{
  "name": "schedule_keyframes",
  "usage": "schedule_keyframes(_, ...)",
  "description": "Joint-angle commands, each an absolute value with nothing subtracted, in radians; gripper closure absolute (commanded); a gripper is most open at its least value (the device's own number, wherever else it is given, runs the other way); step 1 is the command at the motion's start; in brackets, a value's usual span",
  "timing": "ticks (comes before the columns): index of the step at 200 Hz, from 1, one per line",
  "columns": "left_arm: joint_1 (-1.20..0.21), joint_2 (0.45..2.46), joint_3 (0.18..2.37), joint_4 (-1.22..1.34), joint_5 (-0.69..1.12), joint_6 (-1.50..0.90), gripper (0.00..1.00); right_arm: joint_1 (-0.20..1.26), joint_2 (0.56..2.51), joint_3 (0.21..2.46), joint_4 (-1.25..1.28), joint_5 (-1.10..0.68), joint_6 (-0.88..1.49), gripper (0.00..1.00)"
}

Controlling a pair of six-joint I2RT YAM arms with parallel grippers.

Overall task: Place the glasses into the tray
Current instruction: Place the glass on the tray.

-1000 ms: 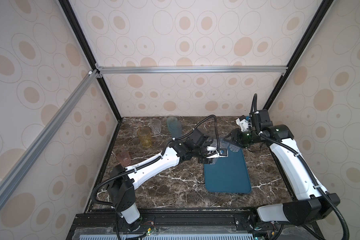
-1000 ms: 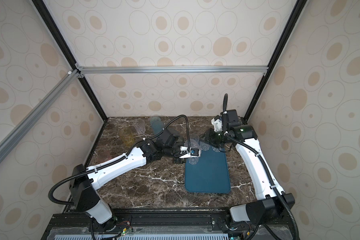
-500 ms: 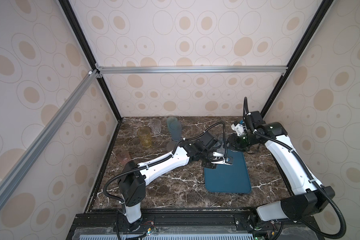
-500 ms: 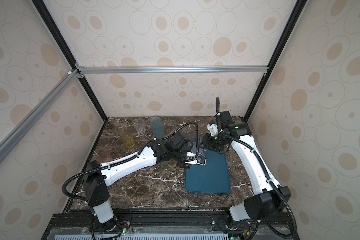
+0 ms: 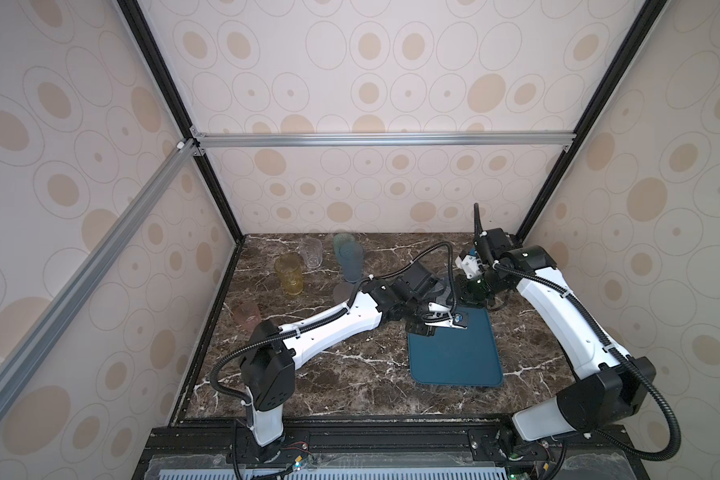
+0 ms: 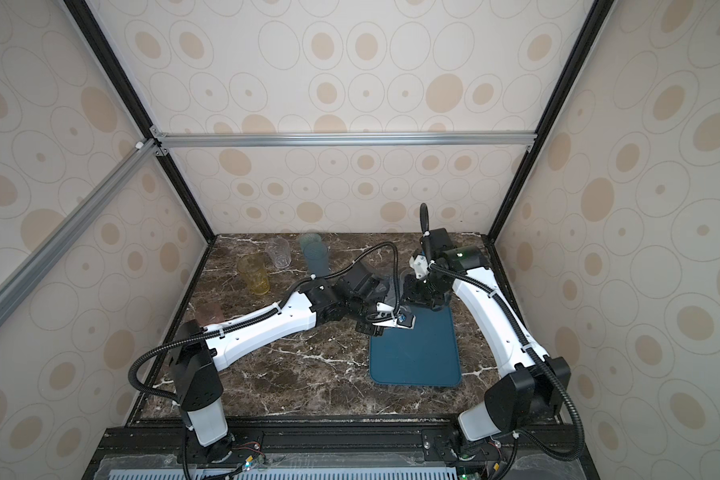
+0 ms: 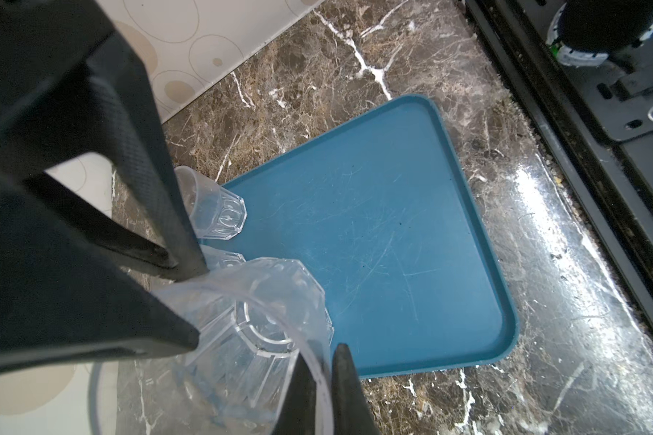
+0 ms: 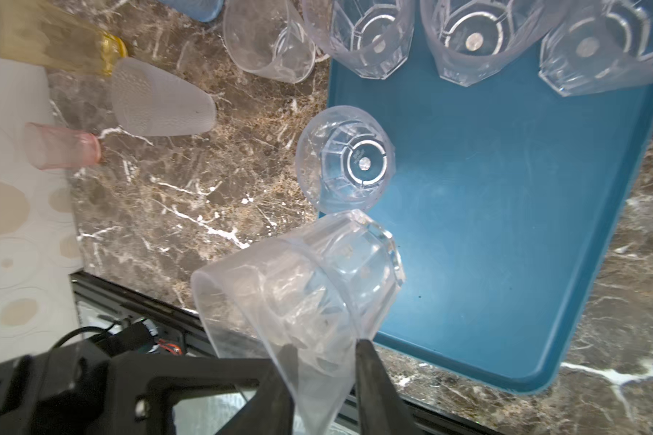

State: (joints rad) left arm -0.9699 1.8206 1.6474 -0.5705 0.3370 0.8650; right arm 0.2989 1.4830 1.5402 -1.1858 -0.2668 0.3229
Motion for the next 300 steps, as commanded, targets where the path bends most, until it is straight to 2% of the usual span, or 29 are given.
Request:
schedule_keyframes(1, -0.984, 1.824, 1.721, -0.573, 0.349, 0.881, 1.00, 0.332, 1.498, 1.533, -1.208, -0.163, 0.319, 0.79)
schedule_keyframes(45, -0.990, 1.824, 1.732, -0.560, 0.333, 0.872, 0.96, 0.353, 1.488, 1.532, -1.227, -0.066, 0.319, 0.91)
schedule_keyframes(68, -0.991, 1.821, 1.731, -0.551, 0.328, 0.872, 0.89, 0.362, 1.483, 1.533, -1.231, -0.051, 0.322, 0.96)
schedule_keyframes(85, -0.990, 1.815, 1.731, -0.545, 0.323, 0.872, 0.80, 0.377, 1.483, 1.542, -1.240, -0.039, 0.324, 0.99)
schedule_keyframes(107, -0.991, 1.800, 1.723, -0.537, 0.315, 0.872, 0.73, 0.388, 1.481, 1.559, -1.255, -0.028, 0.323, 1.00)
schedule_keyframes(155, -0.991, 1.756, 1.687, -0.506, 0.315, 0.845, 0.64, 0.388, 1.483, 1.573, -1.275, 0.004, 0.313, 1.00)
schedule_keyframes(196, -0.992, 1.666, 1.603, -0.438, 0.296, 0.838, 0.50, 0.389, 1.495, 1.595, -1.315, 0.090, 0.301, 1.00)
schedule_keyframes(245, -0.964, 1.570, 1.465, -0.332, 0.239, 0.794, 0.47, 0.375, 1.526, 1.604, -1.358, 0.200, 0.283, 1.00)
schedule_keyframes(300, -0.872, 1.486, 1.269, -0.165, 0.188, 0.698, 0.47, 0.311, 1.578, 1.516, -1.283, 0.184, 0.278, 1.00)
